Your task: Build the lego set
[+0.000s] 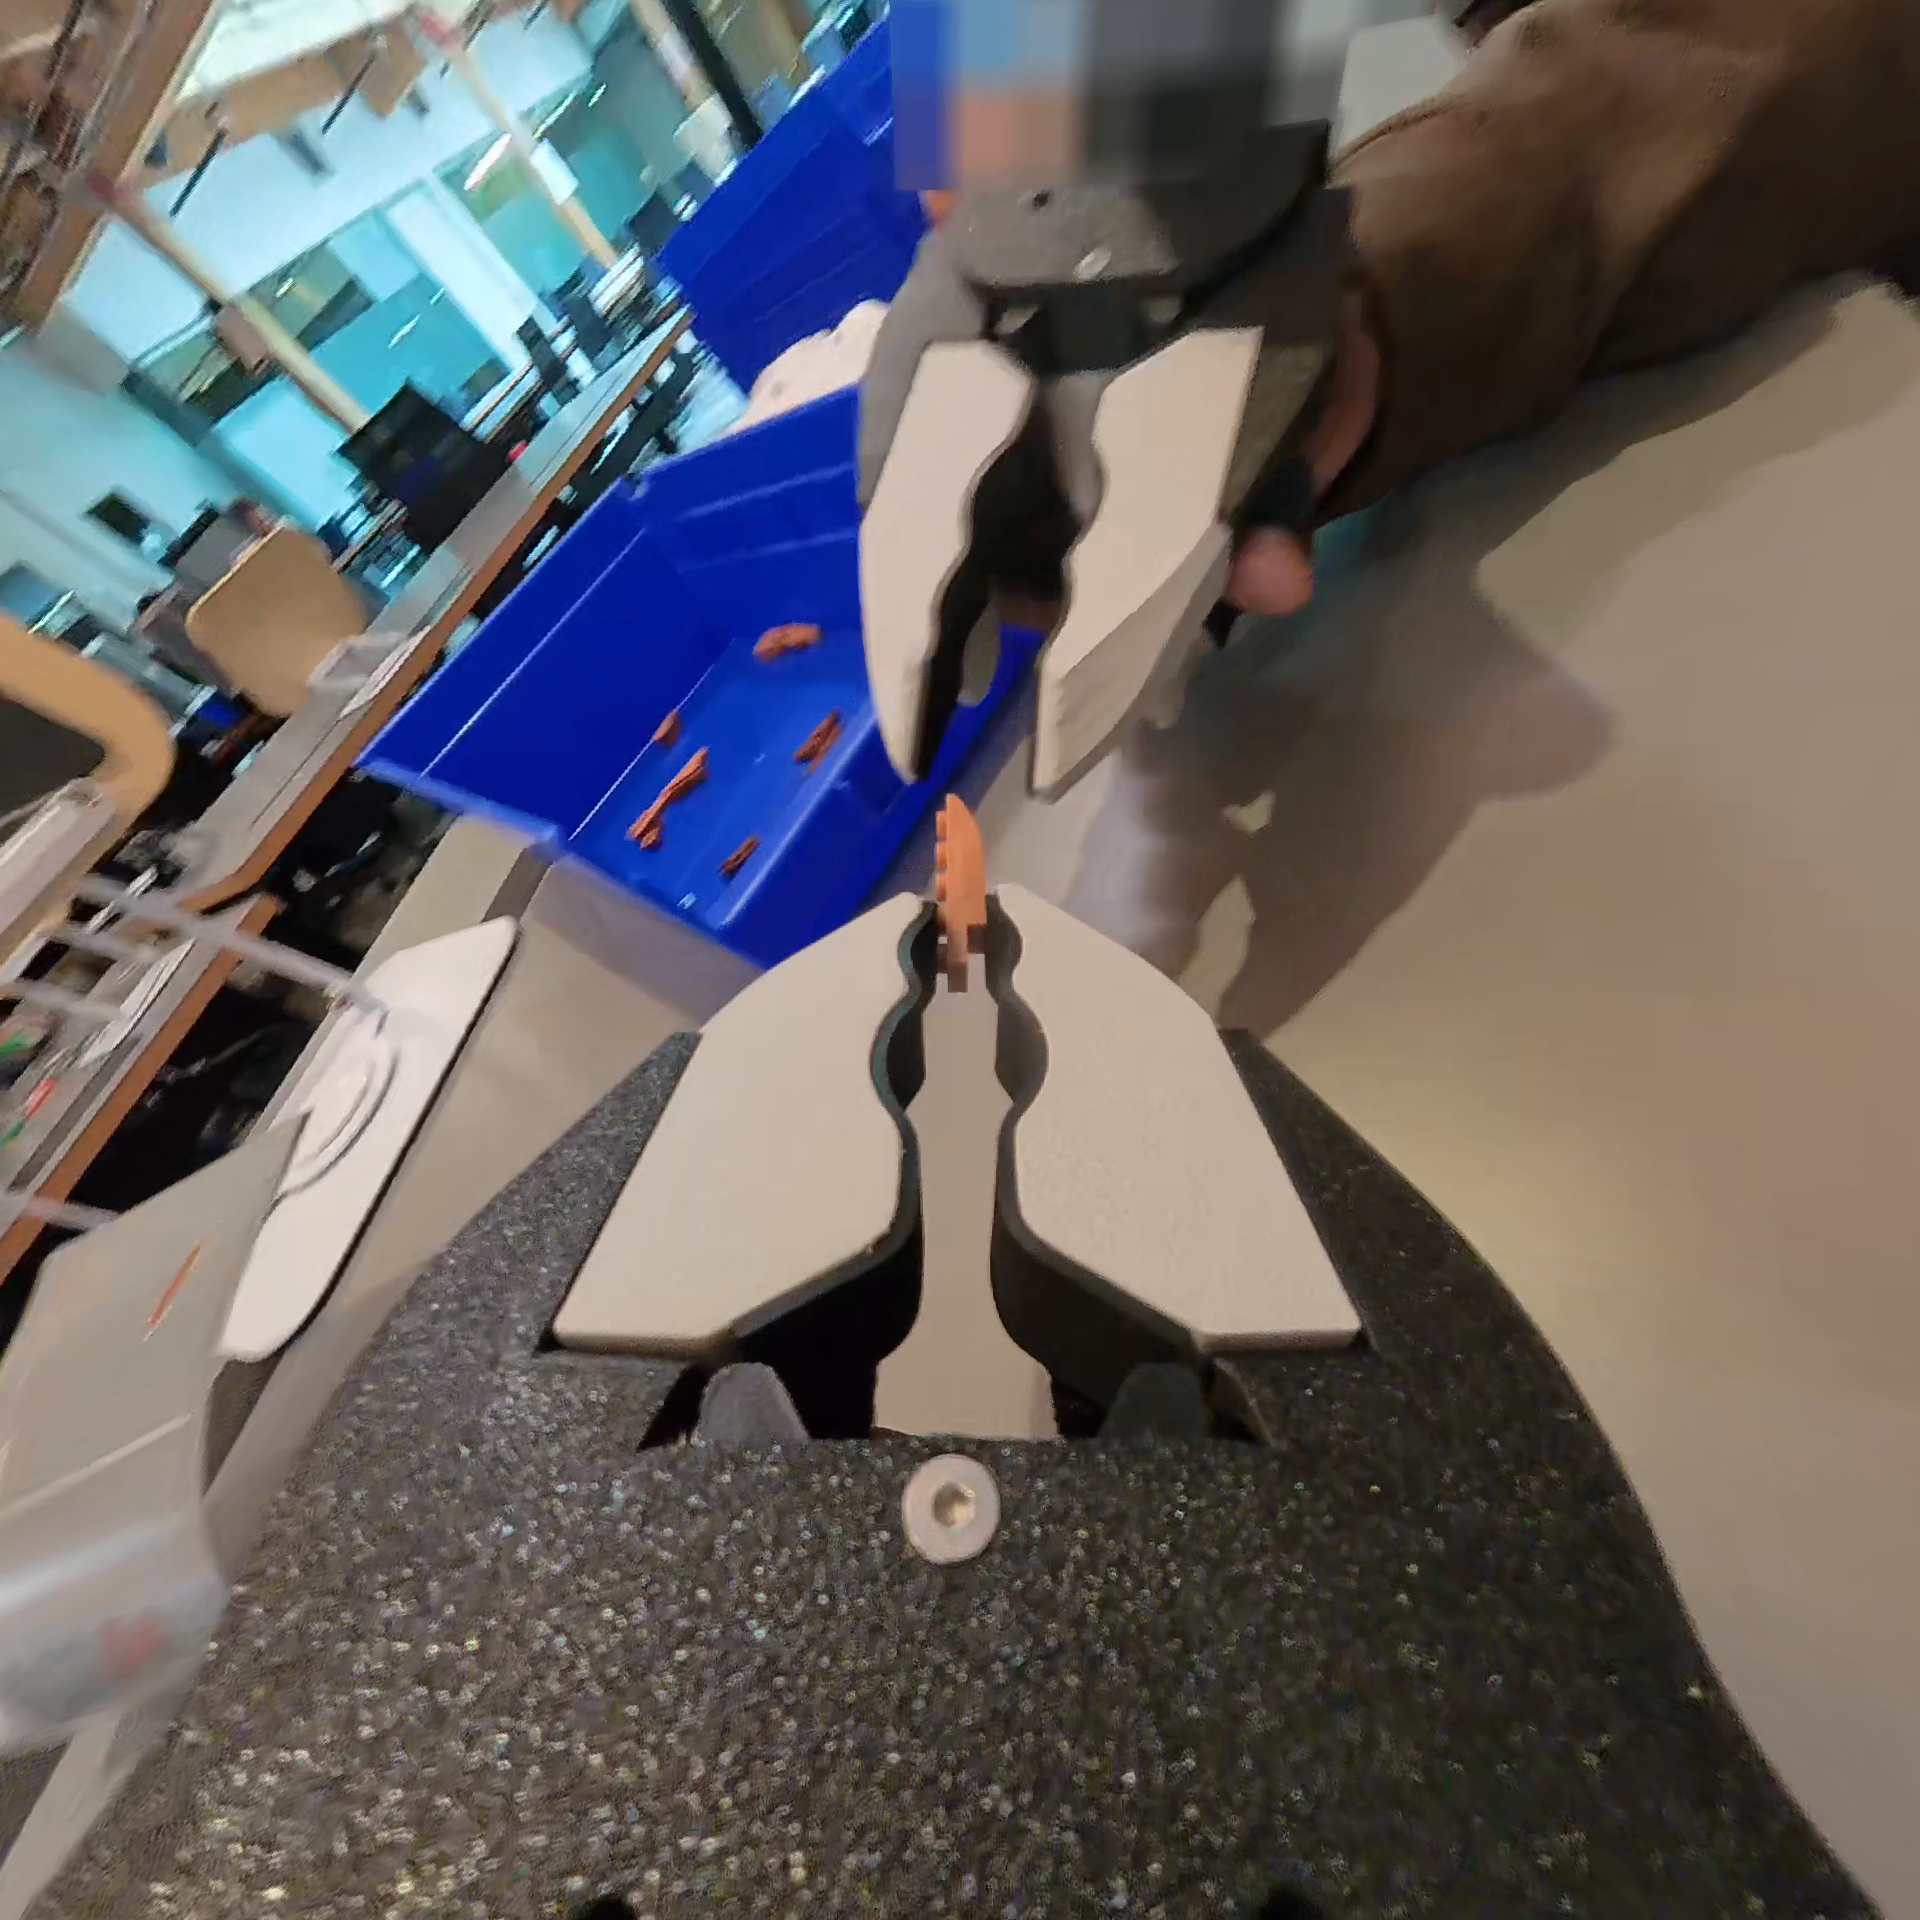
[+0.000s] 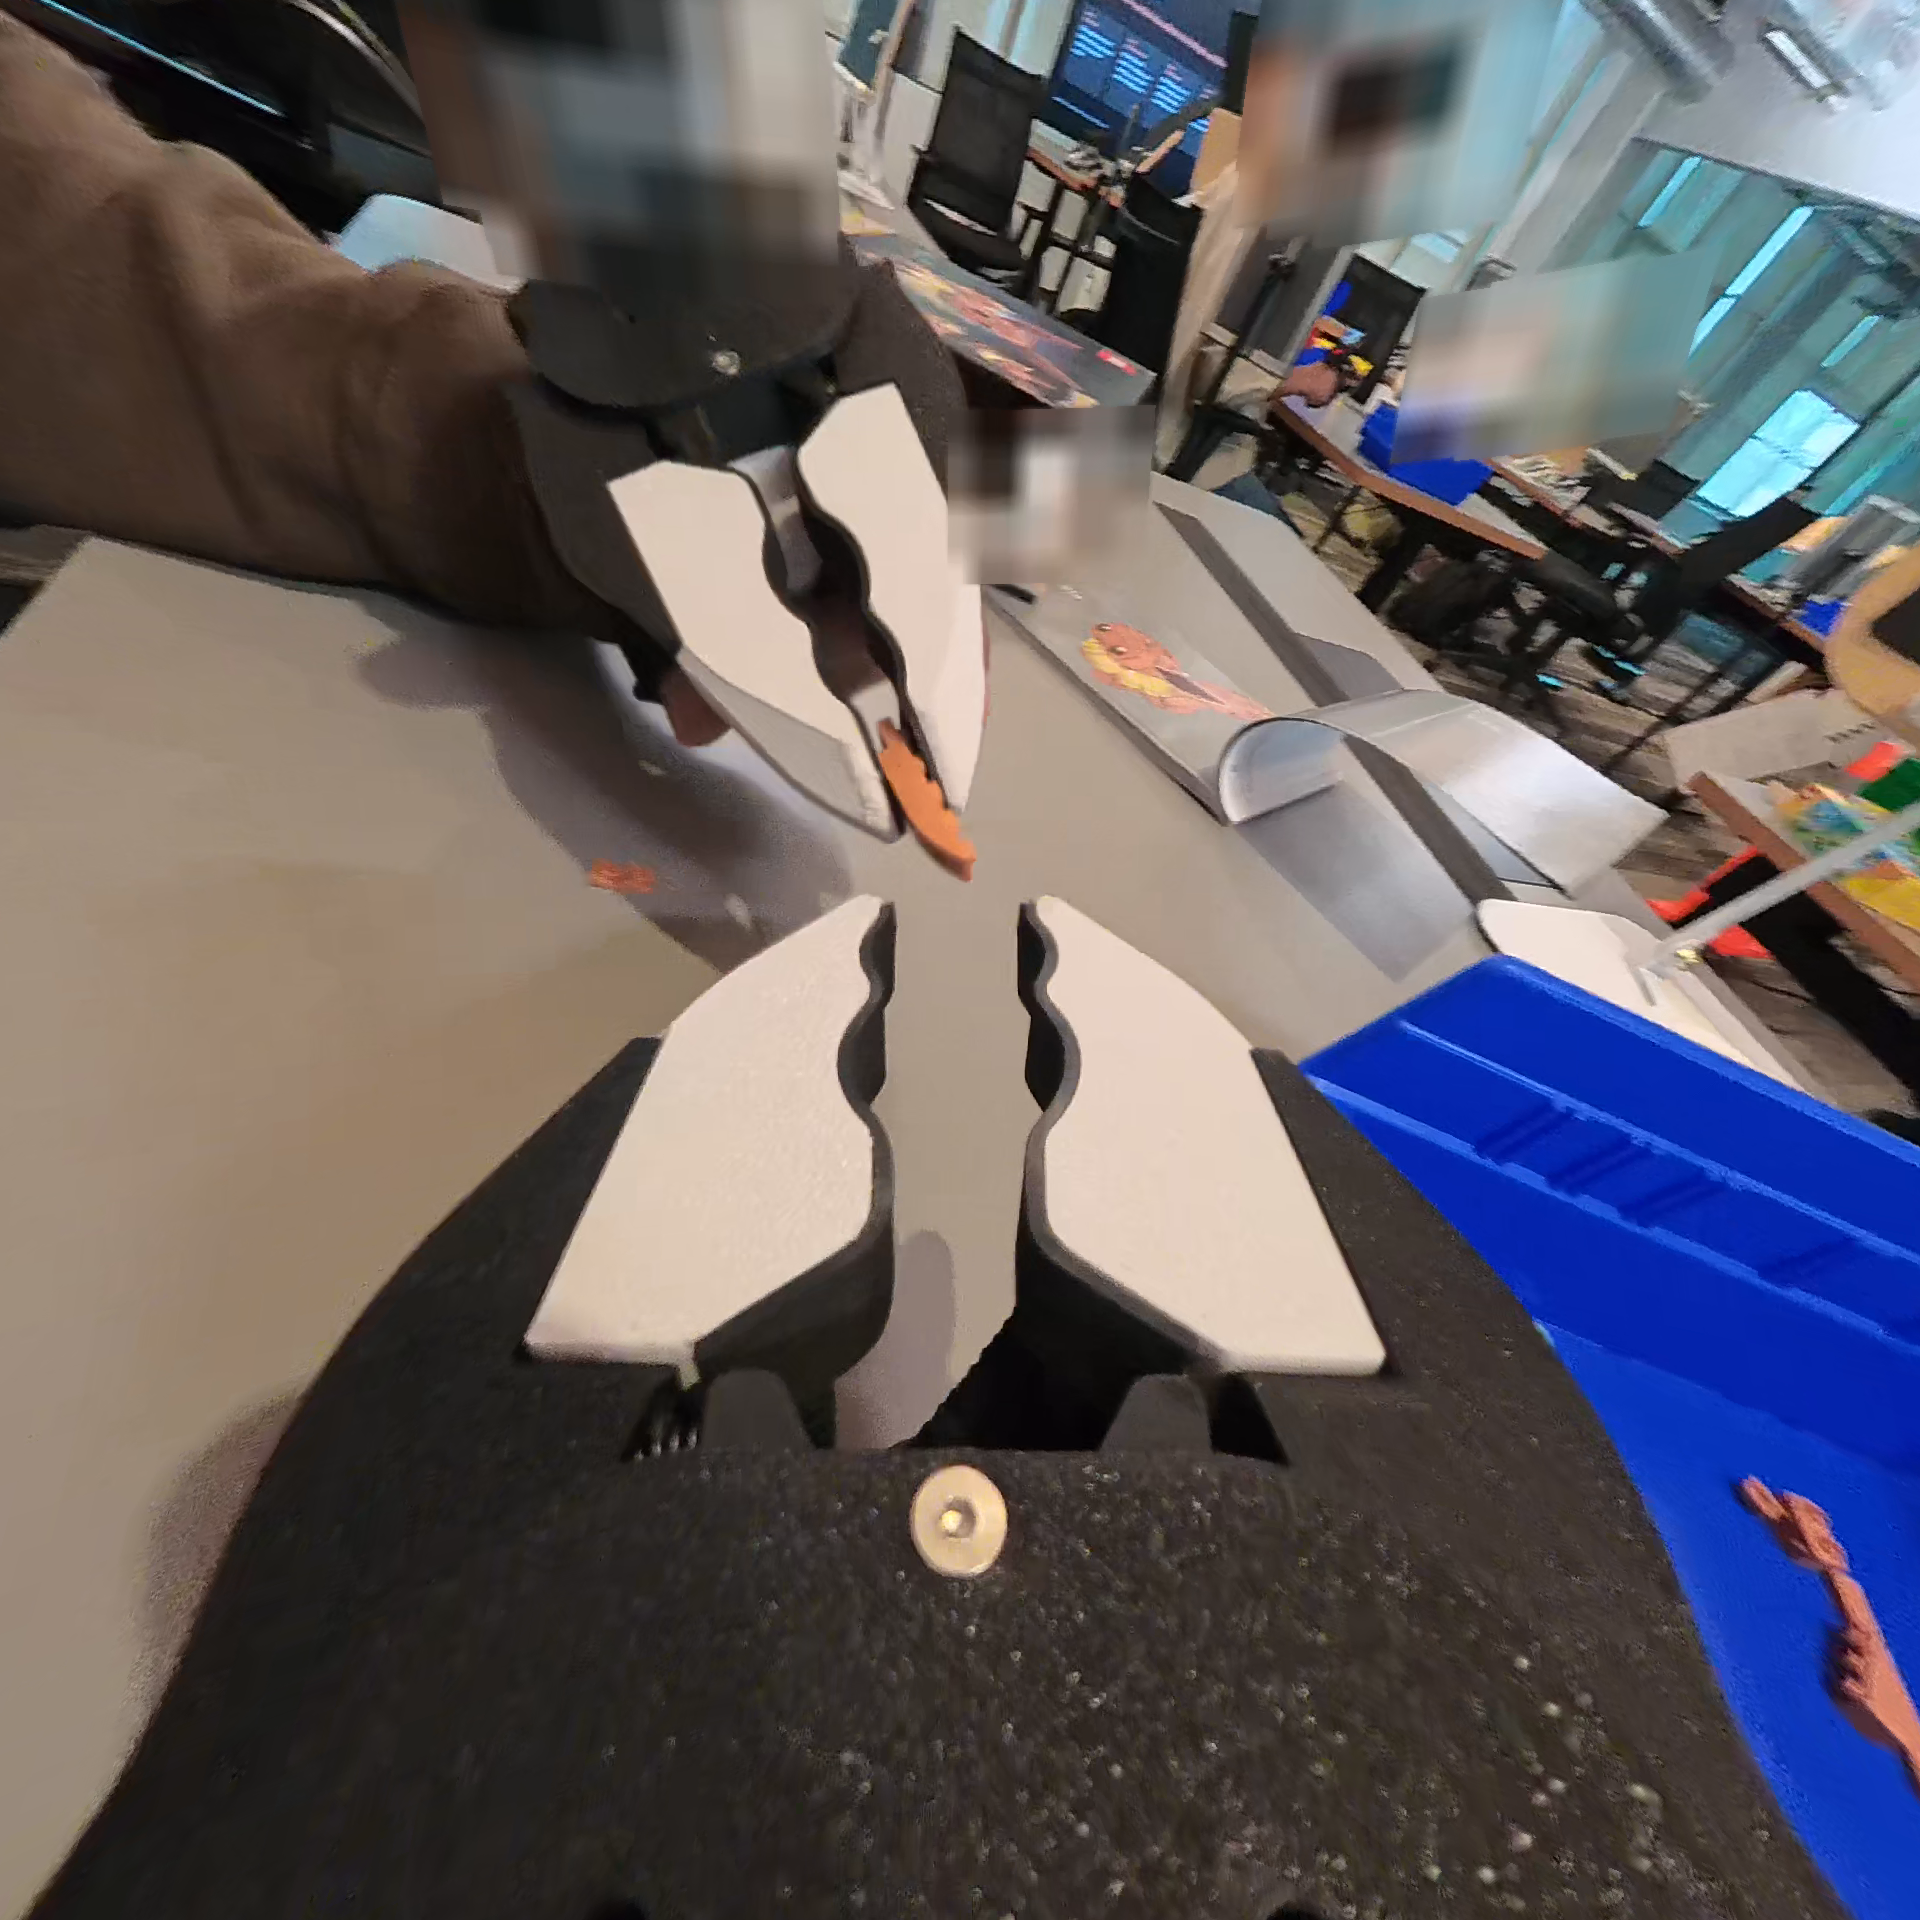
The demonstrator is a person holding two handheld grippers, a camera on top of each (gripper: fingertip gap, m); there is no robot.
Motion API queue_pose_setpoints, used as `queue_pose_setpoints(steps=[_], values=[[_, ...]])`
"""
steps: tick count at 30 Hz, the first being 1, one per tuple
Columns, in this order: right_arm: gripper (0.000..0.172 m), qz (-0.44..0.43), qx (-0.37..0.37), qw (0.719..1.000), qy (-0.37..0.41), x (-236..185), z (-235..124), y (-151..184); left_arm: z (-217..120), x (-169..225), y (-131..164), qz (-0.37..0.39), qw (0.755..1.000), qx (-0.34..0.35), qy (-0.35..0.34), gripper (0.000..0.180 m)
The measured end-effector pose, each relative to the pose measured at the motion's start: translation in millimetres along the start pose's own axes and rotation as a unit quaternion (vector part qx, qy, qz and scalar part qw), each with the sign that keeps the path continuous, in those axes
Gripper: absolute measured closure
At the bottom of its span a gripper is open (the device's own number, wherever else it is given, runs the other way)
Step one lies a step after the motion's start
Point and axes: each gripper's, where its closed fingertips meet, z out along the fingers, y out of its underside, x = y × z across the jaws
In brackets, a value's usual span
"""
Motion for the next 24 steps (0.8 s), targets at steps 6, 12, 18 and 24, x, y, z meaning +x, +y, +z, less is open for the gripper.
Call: queue_pose_setpoints(steps=[6, 12, 18, 24], values=[[0.149, -0.056, -0.028, 0.993, 0.099, 22.8, 7.1, -0.8, -19.0, -60.7, 28.2, 0.053, 0.973, -0.134, -0.182, 0.172], [0.149, -0.191, -0.076, 0.969, 0.136, 25.5, 36.5, -8.2, -20.6, -62.4, 30.3, 0.148, 0.951, -0.182, -0.201, 0.172], [0.15, -0.286, -0.118, 0.941, 0.139, 35.4, 57.8, -6.5, -19.8, -58.3, 30.5, 0.199, 0.938, -0.206, -0.197, 0.172], [0.156, -0.373, -0.16, 0.904, 0.136, 36.4, 71.2, -2.9, -21.7, -55.5, 32.5, 0.231, 0.93, -0.214, -0.188, 0.172]])
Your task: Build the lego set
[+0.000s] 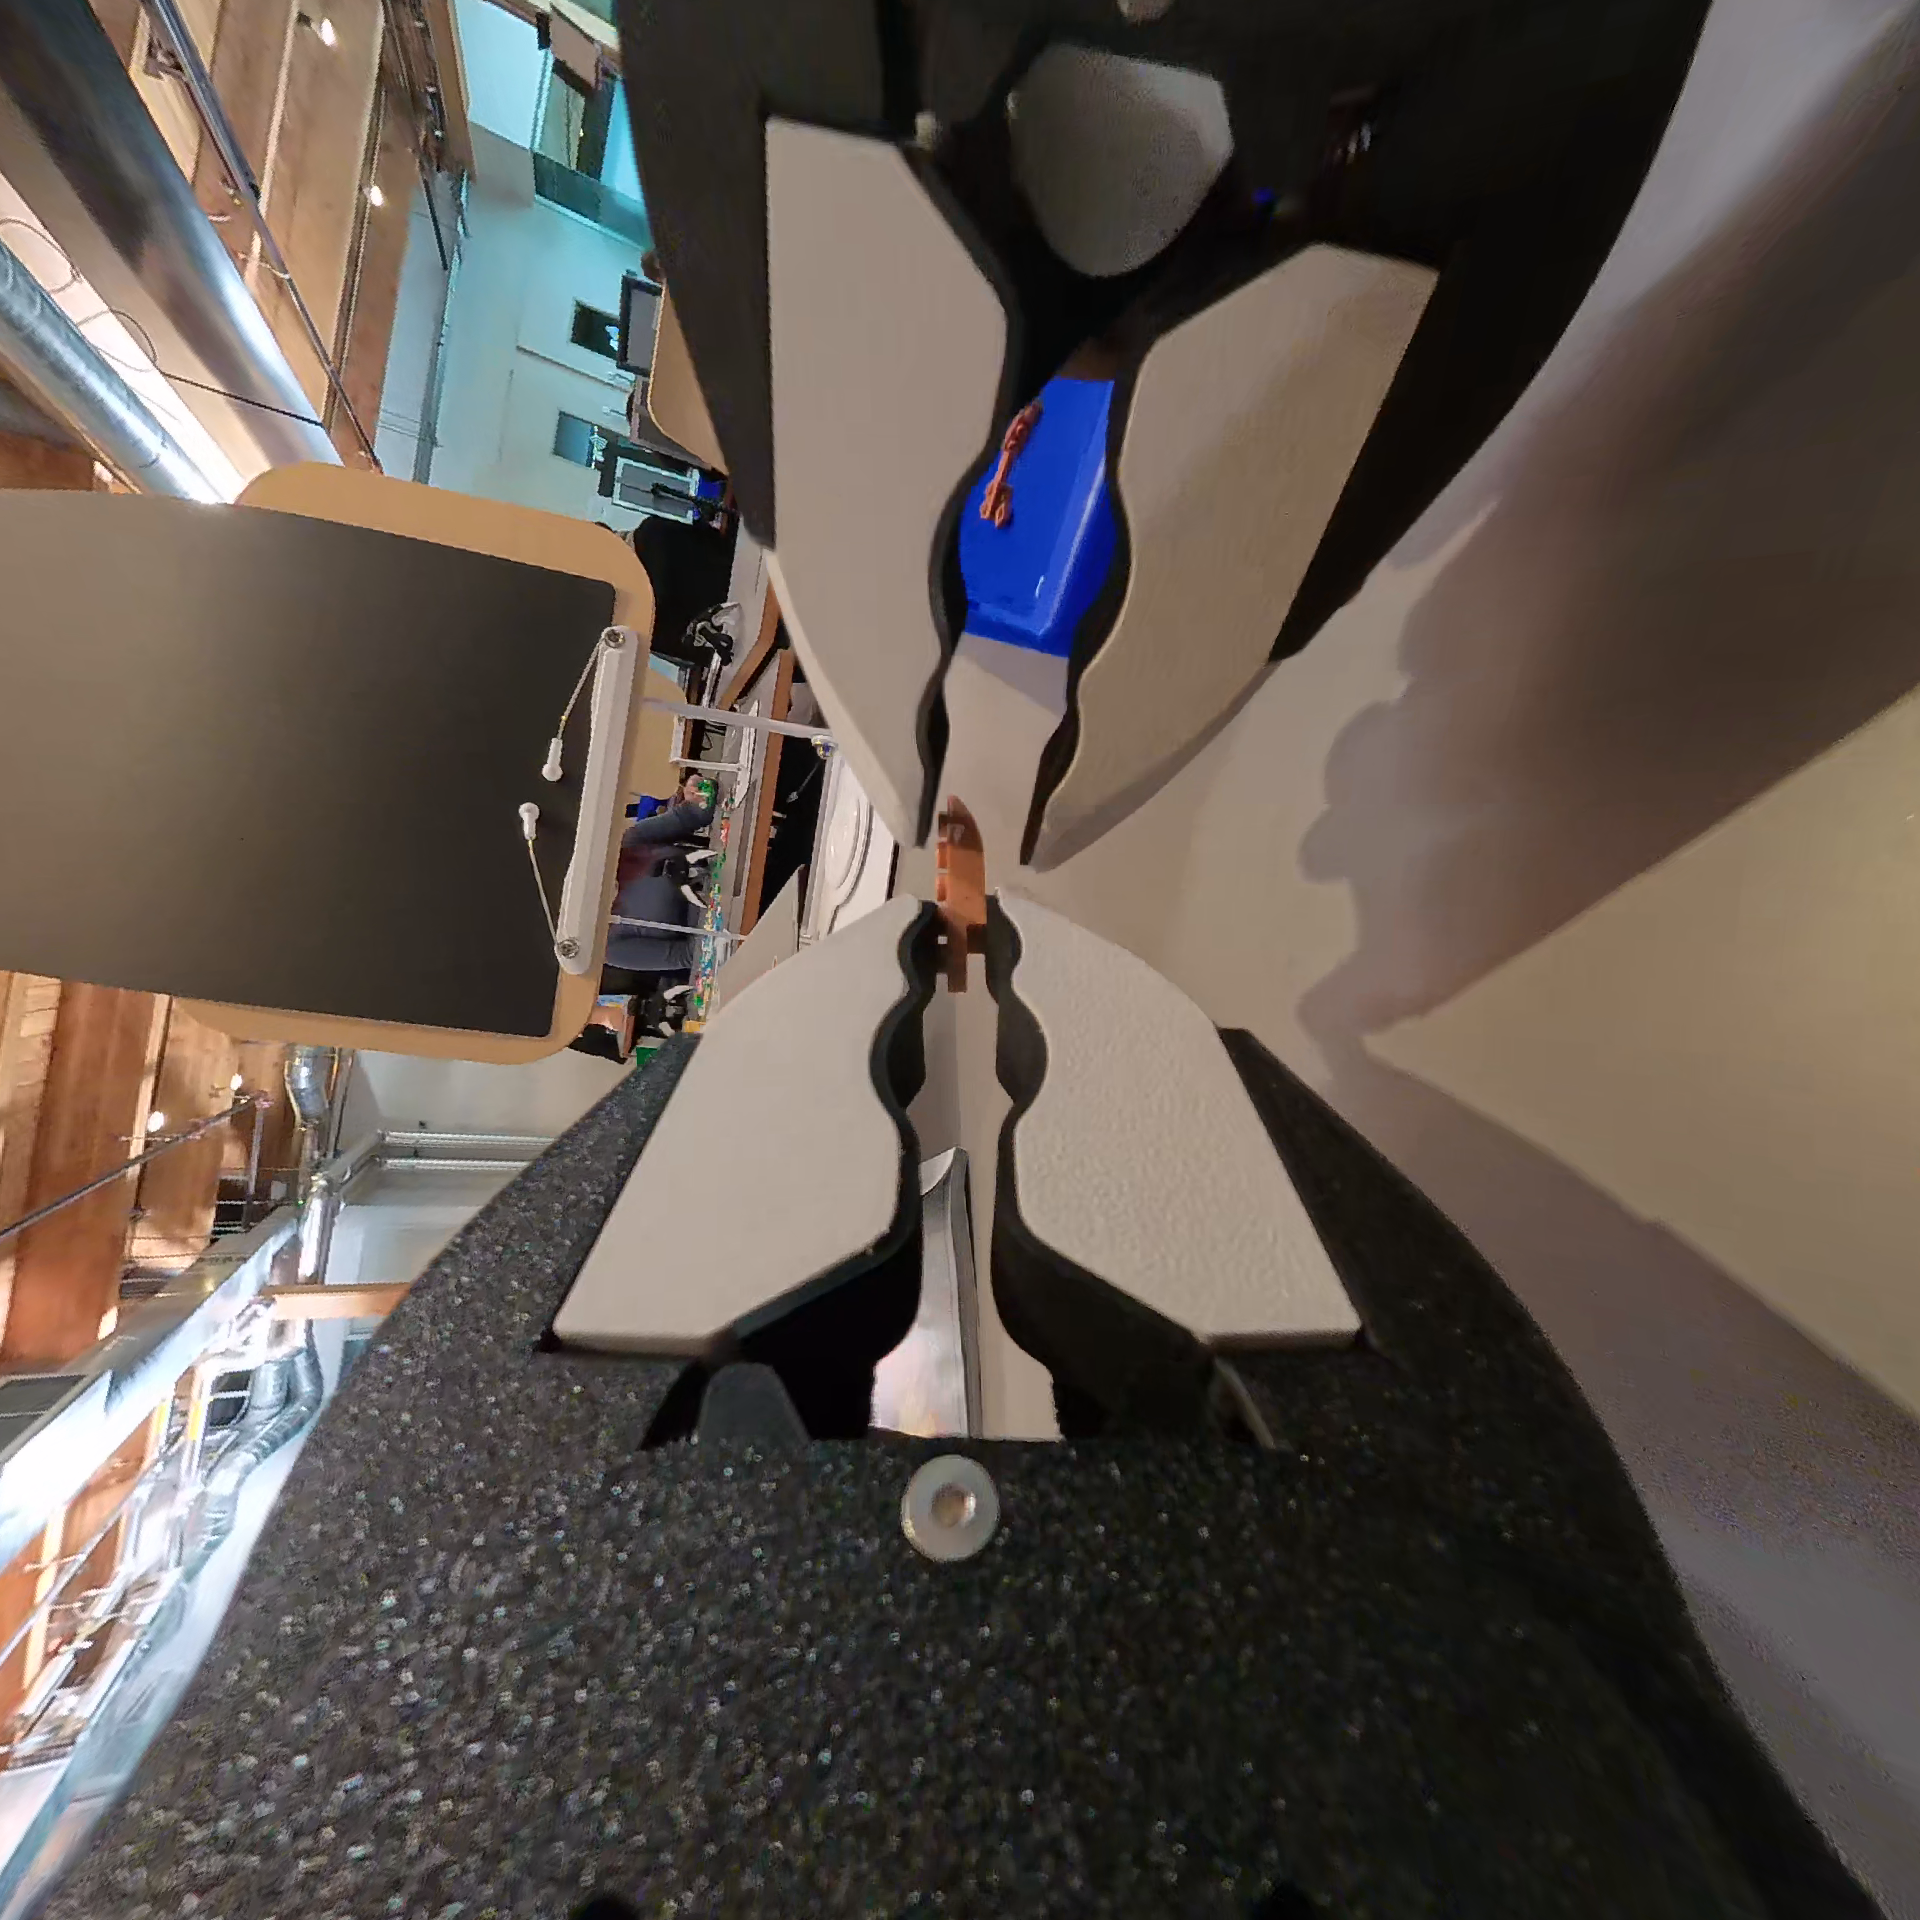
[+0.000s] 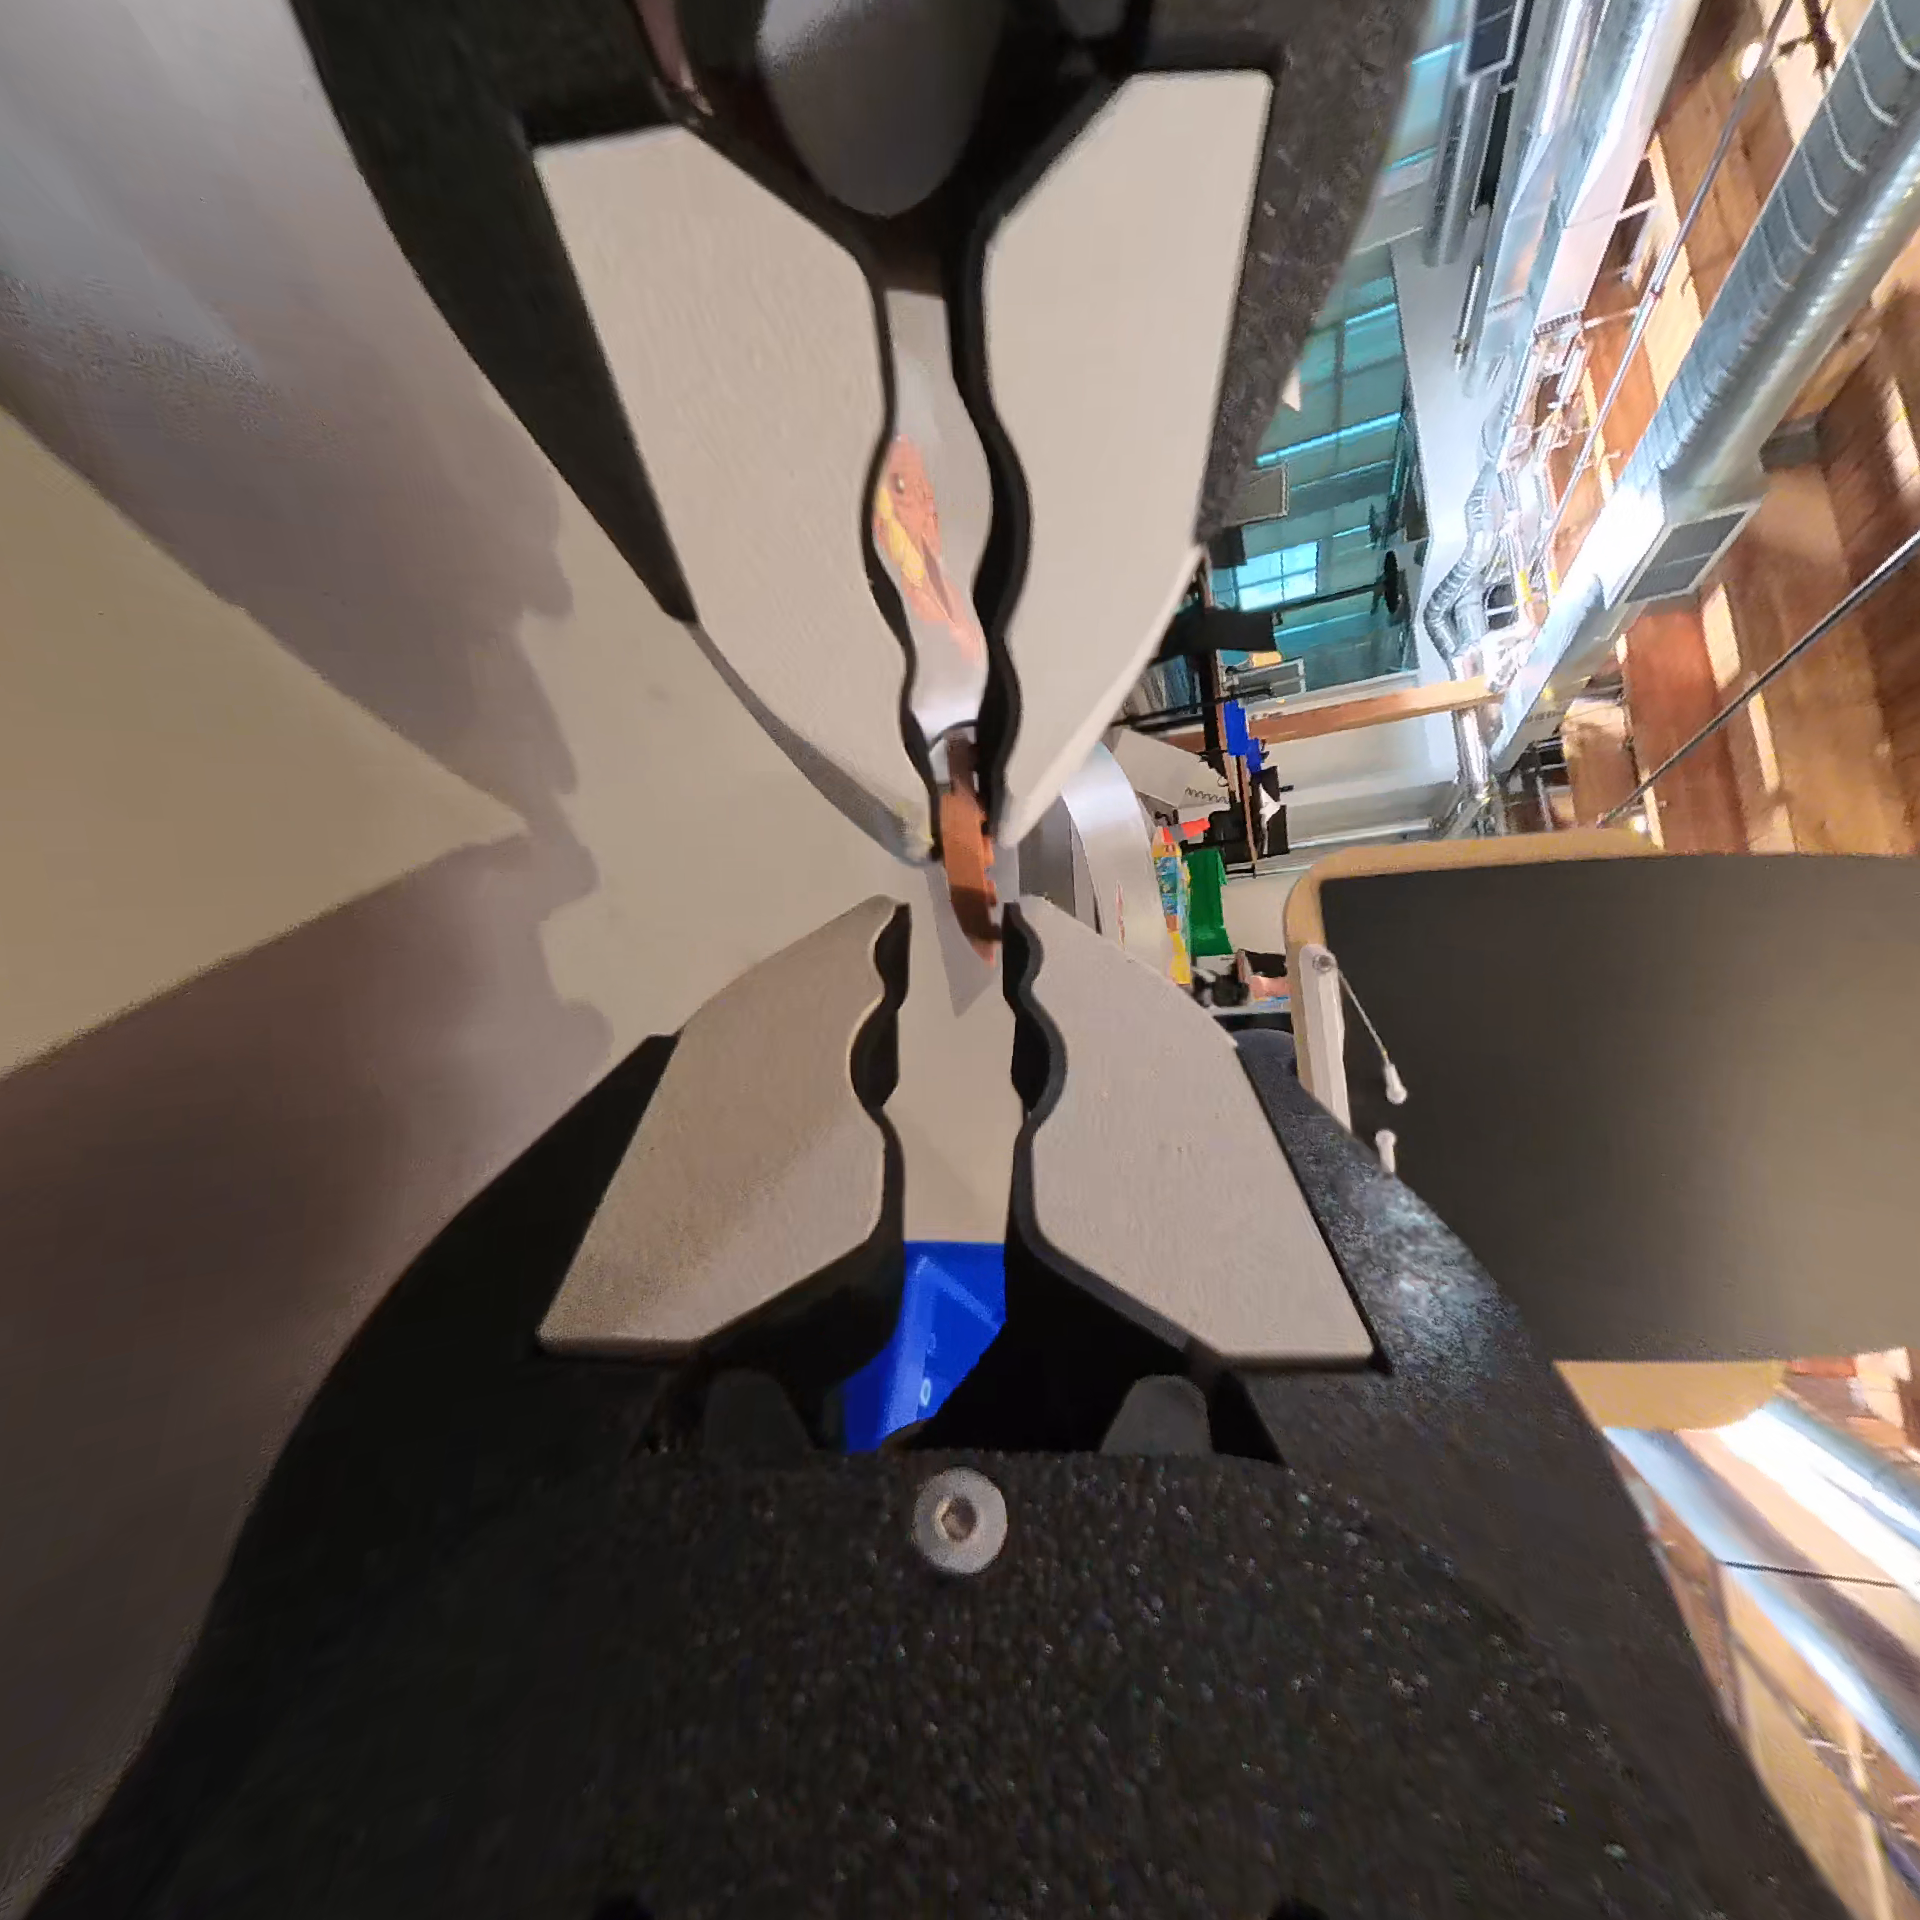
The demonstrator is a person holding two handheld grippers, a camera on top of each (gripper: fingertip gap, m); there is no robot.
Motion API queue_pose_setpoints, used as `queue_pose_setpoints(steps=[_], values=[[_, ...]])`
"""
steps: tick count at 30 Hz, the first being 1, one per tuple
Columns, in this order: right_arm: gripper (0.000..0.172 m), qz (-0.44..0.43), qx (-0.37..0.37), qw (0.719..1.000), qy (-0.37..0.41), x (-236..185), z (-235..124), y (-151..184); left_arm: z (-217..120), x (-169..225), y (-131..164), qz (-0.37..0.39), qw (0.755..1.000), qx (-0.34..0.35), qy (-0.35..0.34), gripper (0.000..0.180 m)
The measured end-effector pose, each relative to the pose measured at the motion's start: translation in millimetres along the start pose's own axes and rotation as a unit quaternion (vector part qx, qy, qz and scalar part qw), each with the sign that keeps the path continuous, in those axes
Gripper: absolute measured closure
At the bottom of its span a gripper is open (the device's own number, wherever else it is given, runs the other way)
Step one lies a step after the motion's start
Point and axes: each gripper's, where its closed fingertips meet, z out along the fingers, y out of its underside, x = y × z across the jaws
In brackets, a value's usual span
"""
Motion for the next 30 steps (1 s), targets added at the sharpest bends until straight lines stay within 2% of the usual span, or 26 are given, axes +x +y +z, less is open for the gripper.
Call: queue_pose_setpoints(steps=[4, 6, 8, 10, 13, 15, 17, 20, 26, 28, 30], values=[[0.163, -0.004, -0.004, 1.0, 0.011, 2.0, 4.6, -1.3, 0.4, 1.7, -1.2, 0.005, 1.0, 0.008, 0.001, 0.172], [0.163, 0.045, 0.021, 0.999, 0.016, 6.7, 1.0, -2.4, -1.1, -4.0, -5.2, -0.022, 0.999, 0.036, -0.012, 0.17], [0.164, 0.133, 0.066, 0.989, 0.008, 11.1, -5.7, -5.0, -5.7, -9.0, -14.1, -0.074, 0.993, 0.09, -0.005, 0.167], [0.164, 0.245, 0.146, 0.958, -0.016, 15.6, -16.6, -14.4, -15.8, -14.7, -29.1, -0.131, 0.978, 0.165, 0.01, 0.161], [0.164, 0.391, 0.276, 0.876, -0.07, 25.9, -37.8, -31.5, -31.6, -28.6, -49.2, -0.242, 0.933, 0.265, 0.03, 0.161], [0.164, 0.434, 0.325, 0.836, -0.086, 33.2, -48.8, -37.7, -38.4, -36.3, -58.1, -0.3, 0.9, 0.313, 0.043, 0.16], [0.164, 0.446, 0.348, 0.819, -0.093, 37.3, -55.2, -41.9, -42.6, -38.3, -63.7, -0.324, 0.88, 0.343, 0.055, 0.16], [0.164, 0.442, 0.357, 0.816, -0.104, 34.5, -57.6, -47.2, -47.2, -36.6, -69.2, -0.345, 0.857, 0.374, 0.077, 0.16], [0.164, 0.426, 0.36, 0.822, -0.114, 28.8, -58.1, -53.3, -49.8, -32.6, -73.0, -0.374, 0.831, 0.397, 0.112, 0.165], [0.164, 0.424, 0.357, 0.825, -0.115, 28.0, -57.5, -52.5, -50.5, -29.7, -74.9, -0.369, 0.831, 0.4, 0.12, 0.171], [0.163, 0.42, 0.35, 0.829, -0.115, 26.3, -56.3, -51.1, -48.6, -28.9, -73.1, -0.356, 0.843, 0.387, 0.113, 0.172]])
